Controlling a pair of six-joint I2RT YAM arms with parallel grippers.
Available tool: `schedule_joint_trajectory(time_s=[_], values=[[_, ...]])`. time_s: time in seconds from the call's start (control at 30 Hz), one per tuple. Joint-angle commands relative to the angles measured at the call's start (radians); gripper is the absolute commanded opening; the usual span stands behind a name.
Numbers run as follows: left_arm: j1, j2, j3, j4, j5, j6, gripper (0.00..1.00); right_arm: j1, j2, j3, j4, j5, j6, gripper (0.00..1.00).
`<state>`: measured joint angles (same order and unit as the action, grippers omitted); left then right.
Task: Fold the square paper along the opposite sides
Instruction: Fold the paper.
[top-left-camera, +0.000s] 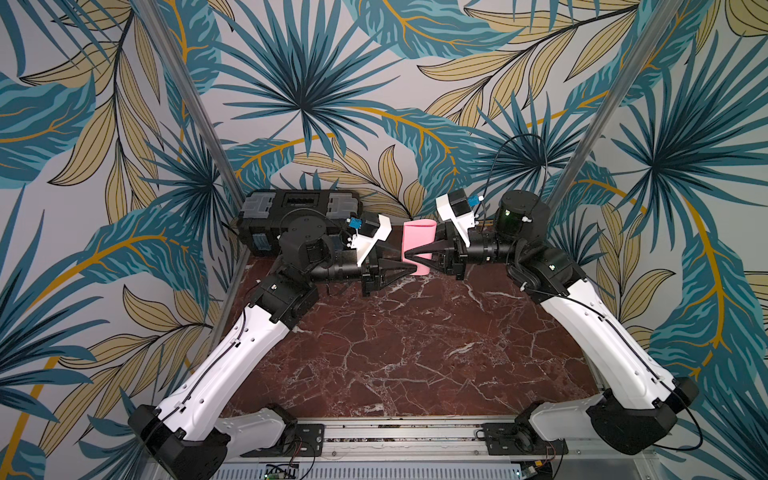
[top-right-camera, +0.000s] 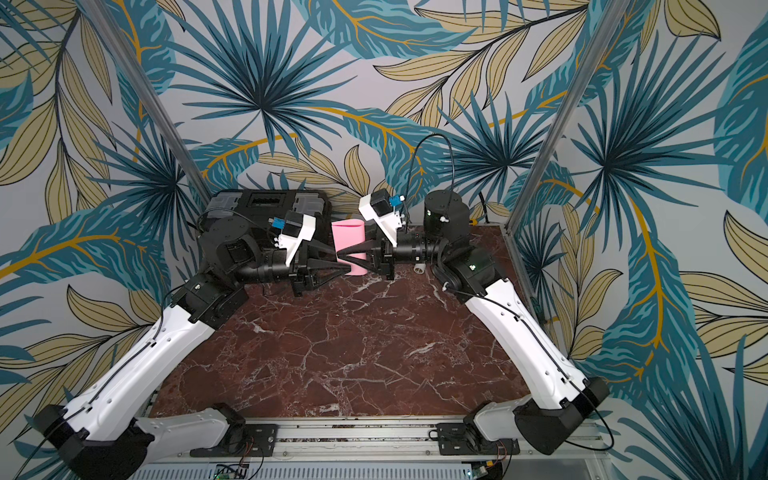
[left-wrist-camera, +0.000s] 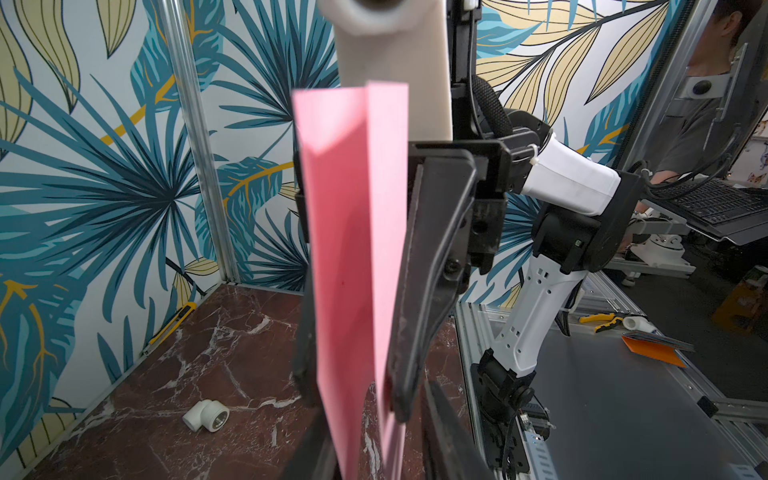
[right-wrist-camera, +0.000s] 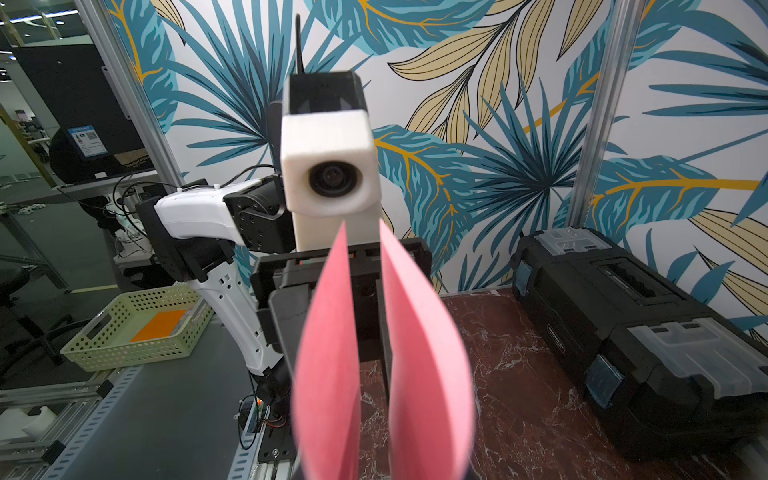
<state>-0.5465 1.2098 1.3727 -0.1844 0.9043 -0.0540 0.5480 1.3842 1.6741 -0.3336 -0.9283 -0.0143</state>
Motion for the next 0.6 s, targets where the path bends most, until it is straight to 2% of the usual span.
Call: schedule_joint_trajectory(time_s=[0.0,0.57], values=[[-0.004,-0.027,-0.006,-0.009,-0.007,0.014,0.31,0.006,0.001,0.007,0.023,-0.019,0.01,0.26],[-0.001,-0.029,-0.007,-0.017,-0.027,0.027,0.23,0.007,0.001,0.008,0.021,-0.02,0.008,0.26]])
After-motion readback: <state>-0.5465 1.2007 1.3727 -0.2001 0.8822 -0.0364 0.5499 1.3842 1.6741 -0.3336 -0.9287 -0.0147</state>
